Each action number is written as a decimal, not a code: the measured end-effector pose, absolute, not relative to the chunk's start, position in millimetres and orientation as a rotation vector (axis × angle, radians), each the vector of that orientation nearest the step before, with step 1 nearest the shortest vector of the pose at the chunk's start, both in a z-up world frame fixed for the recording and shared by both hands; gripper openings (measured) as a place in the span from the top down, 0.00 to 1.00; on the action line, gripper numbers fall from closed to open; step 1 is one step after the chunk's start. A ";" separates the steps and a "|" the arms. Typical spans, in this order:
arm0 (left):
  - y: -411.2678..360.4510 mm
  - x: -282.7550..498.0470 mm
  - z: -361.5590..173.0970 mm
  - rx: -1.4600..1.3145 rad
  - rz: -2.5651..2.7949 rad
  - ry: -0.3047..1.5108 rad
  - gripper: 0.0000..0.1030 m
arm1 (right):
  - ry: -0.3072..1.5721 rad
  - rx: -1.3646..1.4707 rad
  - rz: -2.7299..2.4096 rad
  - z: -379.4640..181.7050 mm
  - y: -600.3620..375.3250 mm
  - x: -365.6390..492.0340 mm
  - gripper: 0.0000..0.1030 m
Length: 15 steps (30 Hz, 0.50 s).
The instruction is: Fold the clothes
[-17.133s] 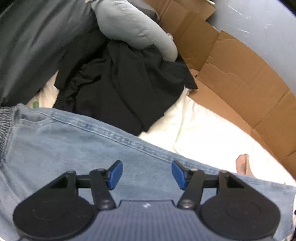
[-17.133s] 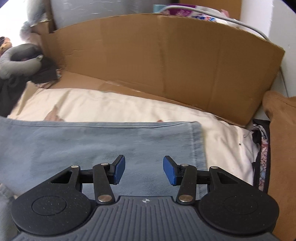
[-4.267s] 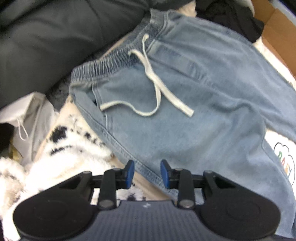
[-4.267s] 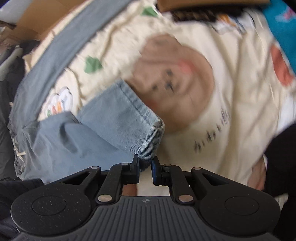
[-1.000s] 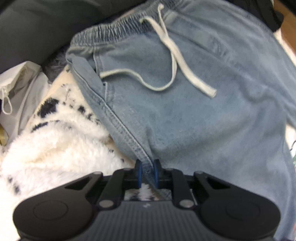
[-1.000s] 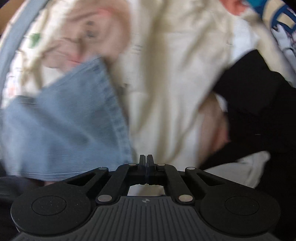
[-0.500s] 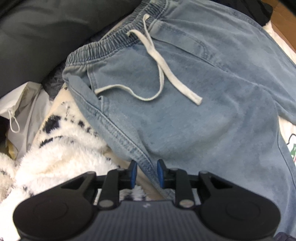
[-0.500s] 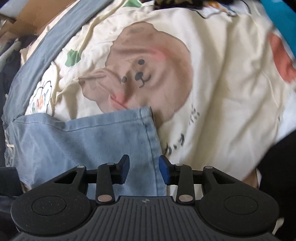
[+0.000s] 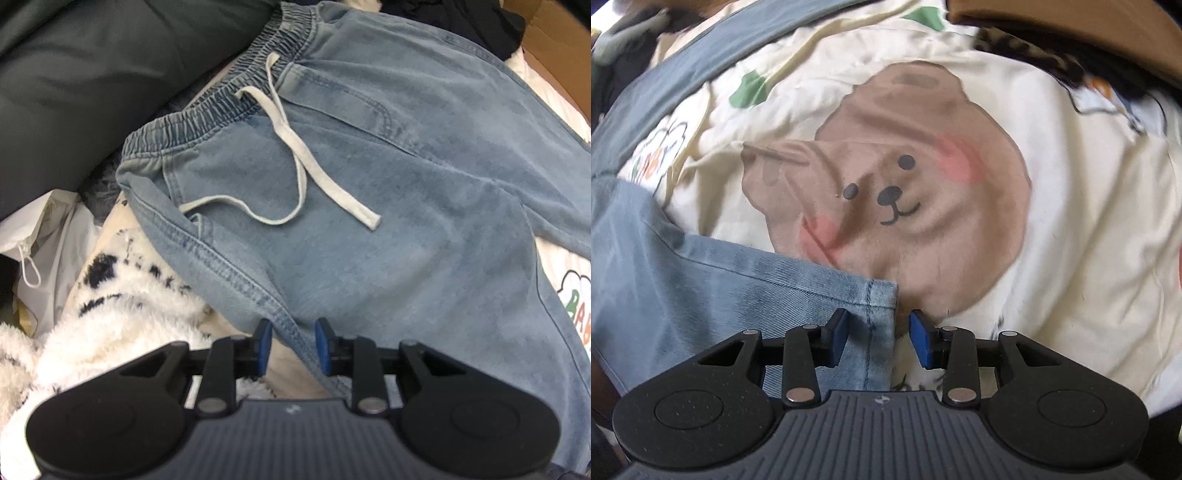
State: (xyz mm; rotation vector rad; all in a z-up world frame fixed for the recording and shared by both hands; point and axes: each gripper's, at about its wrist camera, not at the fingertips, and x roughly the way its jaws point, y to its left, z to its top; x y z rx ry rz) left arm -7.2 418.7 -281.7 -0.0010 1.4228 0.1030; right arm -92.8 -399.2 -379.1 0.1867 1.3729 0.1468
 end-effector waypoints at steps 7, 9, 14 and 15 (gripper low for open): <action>414.1 -4.6 -285.1 0.009 0.098 1.420 0.74 | 1.305 0.148 0.226 -388.6 -393.0 -87.4 0.46; 412.6 -3.9 -287.2 0.012 0.098 1.423 0.71 | 1.288 0.133 0.236 -388.6 -389.3 -87.3 0.45; 408.3 0.0 -289.4 0.023 0.086 1.425 0.68 | 1.293 0.115 0.248 -385.4 -385.6 -92.3 0.68; 407.5 0.5 -289.5 0.025 0.083 1.426 0.68 | 1.292 0.121 0.258 -382.2 -386.4 -93.9 0.73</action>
